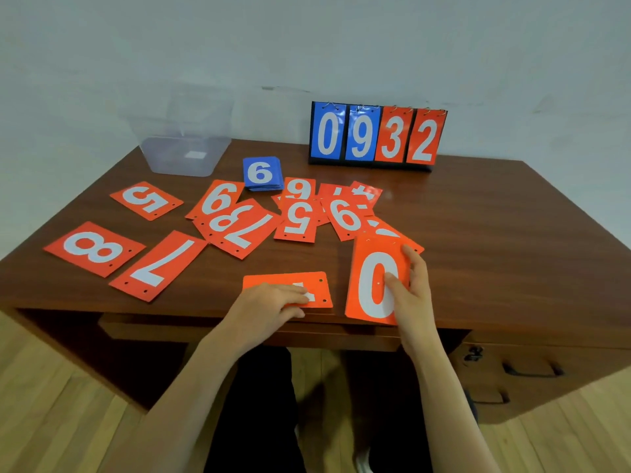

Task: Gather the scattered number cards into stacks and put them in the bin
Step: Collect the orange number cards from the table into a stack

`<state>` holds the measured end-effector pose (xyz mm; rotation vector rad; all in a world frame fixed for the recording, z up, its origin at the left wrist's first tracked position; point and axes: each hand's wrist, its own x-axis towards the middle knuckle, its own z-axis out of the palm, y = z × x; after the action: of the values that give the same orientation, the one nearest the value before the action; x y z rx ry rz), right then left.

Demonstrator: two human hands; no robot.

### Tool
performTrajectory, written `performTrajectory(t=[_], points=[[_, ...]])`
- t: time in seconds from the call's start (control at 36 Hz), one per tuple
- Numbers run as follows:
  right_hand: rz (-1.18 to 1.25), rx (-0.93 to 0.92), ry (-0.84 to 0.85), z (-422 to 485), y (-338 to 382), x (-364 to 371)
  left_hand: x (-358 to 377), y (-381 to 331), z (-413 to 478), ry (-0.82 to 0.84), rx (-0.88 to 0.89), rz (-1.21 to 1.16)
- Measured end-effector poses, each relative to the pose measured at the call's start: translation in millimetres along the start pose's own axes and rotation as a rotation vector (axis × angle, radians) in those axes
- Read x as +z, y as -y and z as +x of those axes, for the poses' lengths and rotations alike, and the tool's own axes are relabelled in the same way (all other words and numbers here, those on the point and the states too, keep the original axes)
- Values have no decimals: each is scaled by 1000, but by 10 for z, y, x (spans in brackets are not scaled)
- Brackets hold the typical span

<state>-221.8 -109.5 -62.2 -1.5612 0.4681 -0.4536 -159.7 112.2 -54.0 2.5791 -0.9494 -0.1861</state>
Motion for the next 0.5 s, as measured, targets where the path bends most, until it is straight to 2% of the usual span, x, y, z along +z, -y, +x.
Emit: performTrajectory(t=[0.06, 0.11, 0.19, 0.25, 0.36, 0.5], points=[[-9, -6, -3, -7, -2, -28, 9, -20, 18, -77, -17, -112], [-10, -15, -2, -18, -4, -47, -5, -86, 48, -191, -72, -342], [-10, -32, 3, -37, -3, -65, -68, -215, 142, -447, -166, -667], [-15, -43, 7, -45, -1, -78, -138, -300, 228, -521, -277, -900], [-7, -49, 16, -58, 15, -116, -231, -469, 376, -375, -435, -1278], [18, -42, 20, -57, 29, -173, -119, -691, 518, -273, -399, -1242]])
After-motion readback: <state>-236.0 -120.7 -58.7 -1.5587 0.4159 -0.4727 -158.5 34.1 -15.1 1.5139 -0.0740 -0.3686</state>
